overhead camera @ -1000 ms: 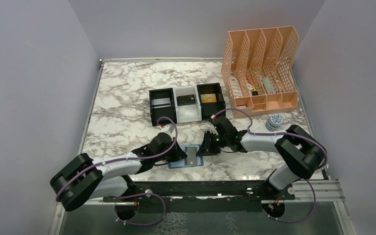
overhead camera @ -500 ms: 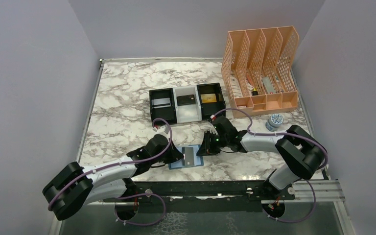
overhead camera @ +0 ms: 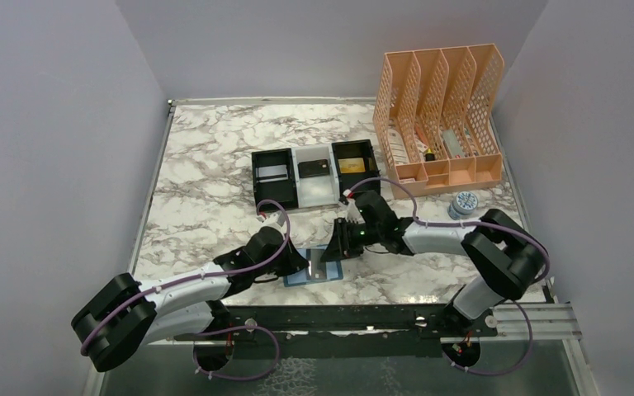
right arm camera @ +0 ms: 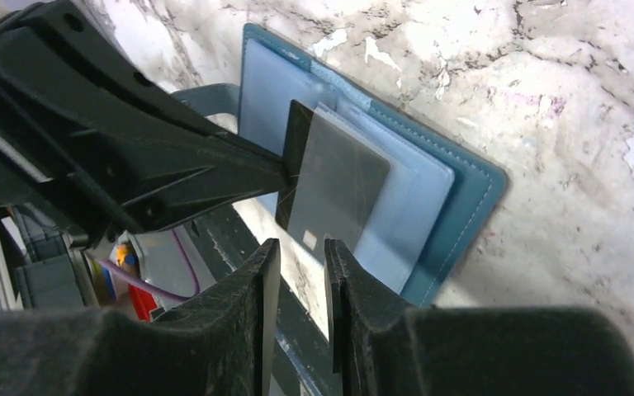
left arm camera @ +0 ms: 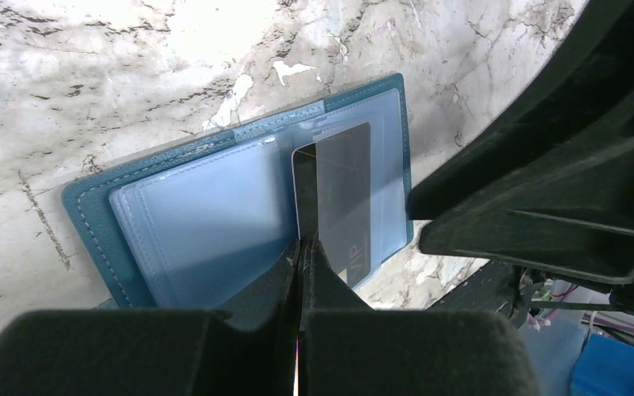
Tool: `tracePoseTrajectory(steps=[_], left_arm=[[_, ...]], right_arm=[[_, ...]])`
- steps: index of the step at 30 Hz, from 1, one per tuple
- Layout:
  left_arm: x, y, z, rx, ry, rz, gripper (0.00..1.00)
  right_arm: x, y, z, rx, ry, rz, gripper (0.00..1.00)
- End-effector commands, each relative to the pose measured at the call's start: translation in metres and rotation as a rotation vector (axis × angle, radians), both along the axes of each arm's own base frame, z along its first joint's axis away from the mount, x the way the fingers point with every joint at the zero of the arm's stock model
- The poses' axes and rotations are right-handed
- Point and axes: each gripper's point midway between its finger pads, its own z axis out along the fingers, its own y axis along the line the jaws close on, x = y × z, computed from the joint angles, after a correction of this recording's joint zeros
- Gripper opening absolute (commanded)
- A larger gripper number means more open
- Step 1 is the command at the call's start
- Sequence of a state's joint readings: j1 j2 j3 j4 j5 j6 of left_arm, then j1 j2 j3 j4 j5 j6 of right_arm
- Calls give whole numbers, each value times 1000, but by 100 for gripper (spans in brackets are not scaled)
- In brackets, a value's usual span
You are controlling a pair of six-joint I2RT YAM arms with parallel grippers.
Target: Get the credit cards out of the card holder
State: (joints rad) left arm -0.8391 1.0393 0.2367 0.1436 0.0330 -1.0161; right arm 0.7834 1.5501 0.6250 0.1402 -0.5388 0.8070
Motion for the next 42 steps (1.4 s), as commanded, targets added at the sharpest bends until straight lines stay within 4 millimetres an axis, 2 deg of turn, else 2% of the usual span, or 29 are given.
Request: tracePoseTrajectory(steps=[1, 6, 8, 11, 16, 20, 28, 32, 39, 42], left_arm=[[5, 4, 2, 12, -19, 19, 0], [5, 6, 0, 25, -15, 23, 0], [5, 9, 0, 43, -15, 27, 0], [5, 15, 0, 64, -21, 43, 0], [7, 18, 2, 62, -41, 53, 0], [6, 13, 2, 49, -27, 45, 3], [7, 10, 2, 16, -25, 58, 3], [8, 10, 3, 23, -29, 56, 3], [7, 10, 3, 14, -28, 57, 5], [5, 4, 3, -37, -39, 35, 23]], right_arm=[[-3, 10, -12, -1, 43, 39, 27], [1, -12, -57, -182, 94, -59, 27], [4, -23, -68, -247, 91, -102, 27], [8, -30, -71, -291, 73, -135, 26], [7, -26, -70, -272, 83, -117, 26], [5, -17, -62, -215, 88, -89, 25], [11, 5, -15, -90, 20, -9, 26], [5, 16, -6, -16, 26, 50, 26], [-1, 3, -51, -136, 134, 2, 26], [1, -8, -68, -193, 148, -75, 26]])
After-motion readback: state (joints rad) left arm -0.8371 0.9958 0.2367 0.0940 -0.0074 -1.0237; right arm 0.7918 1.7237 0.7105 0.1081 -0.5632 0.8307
